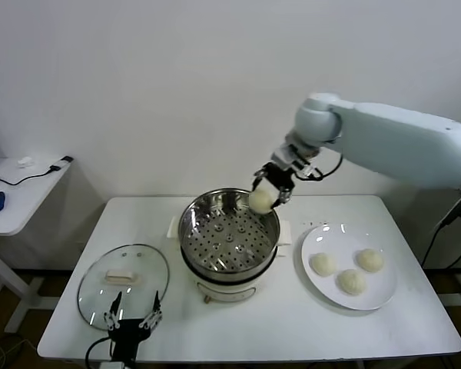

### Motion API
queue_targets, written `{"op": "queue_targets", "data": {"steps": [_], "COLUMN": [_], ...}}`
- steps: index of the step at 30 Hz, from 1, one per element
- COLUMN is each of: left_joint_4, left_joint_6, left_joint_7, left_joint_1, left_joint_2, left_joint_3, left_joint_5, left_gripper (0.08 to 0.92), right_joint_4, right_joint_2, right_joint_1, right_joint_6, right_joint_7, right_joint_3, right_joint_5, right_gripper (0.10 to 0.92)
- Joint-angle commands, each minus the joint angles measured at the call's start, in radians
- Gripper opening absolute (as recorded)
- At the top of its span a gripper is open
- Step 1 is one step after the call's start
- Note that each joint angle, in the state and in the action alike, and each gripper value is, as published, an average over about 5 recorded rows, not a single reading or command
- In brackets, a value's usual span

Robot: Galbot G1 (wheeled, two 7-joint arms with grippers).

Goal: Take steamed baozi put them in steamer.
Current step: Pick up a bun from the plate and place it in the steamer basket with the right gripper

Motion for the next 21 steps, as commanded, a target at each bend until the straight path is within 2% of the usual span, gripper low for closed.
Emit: {"op": "queue_targets", "data": {"steps": [1, 11, 21], "left_joint_4": [-0.004, 0.009, 0.020], "left_joint_6": [0.001, -0.001, -0.009], "left_joint_7": [0.000, -0.001, -0.003], "left_joint_1": [0.005, -0.003, -0.005], "left_joint_2": [0.000, -0.003, -0.002], "left_joint_3": [0.000, 0.000, -0.001], "left_joint_5": [0.003, 0.003, 0.000], "left_gripper": [0.823, 0.823, 0.823], "right_joint_4": [-0.201, -0.411, -0.512], "right_joint_2": [0.250, 0.311, 0.354], "right_joint_1": [-0.153, -0.261, -0.304], "right_joint_6": [0.409, 0.435, 0.442], "right_joint_7": [0.124, 0.183, 0.171], "right_joint_3": [0.012, 0.065, 0.080], "right_joint_5": [-0.395, -0.511, -0.507], "right_gripper": [0.670, 0.670, 0.670]}}
